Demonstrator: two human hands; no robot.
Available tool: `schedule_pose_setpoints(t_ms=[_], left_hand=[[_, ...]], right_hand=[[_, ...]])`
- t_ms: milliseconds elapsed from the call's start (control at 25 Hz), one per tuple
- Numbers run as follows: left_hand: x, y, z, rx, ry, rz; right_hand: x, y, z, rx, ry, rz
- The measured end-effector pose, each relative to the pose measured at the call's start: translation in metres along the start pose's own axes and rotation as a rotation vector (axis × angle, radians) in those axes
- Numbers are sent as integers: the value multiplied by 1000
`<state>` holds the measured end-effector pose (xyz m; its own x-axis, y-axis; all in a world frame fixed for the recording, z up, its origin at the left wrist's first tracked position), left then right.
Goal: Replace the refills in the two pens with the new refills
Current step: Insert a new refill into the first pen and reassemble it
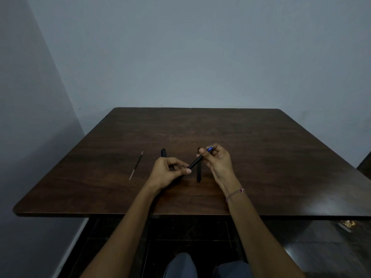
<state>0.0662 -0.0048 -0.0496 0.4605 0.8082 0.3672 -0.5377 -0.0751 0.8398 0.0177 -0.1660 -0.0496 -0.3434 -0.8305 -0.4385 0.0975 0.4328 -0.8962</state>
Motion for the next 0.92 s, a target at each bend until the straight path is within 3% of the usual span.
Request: schedule_pose_setpoints(t_ms=[240, 400, 920], left_hand=[[7, -2, 0, 21, 81, -31], [7, -2, -1, 29, 83, -56], [5, -3, 2, -3, 48, 5]], right_hand=[[-9, 2, -2, -62, -143, 132], [-15, 3, -4, -74, -220, 87], [-6, -6, -2, 59, -72, -16]])
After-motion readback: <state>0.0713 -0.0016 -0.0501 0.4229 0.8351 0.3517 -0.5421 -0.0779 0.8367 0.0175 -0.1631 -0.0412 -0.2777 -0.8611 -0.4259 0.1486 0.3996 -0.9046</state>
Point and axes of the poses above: each hand's wrist, its own z-axis towards the middle knuckle, its own x-axis out of the back of the hand, y = z × x, the point moved 9 cm from there along z, towards the middle knuckle, and after that the axes turned 14 degrees about -x, right-handed, at the moved point
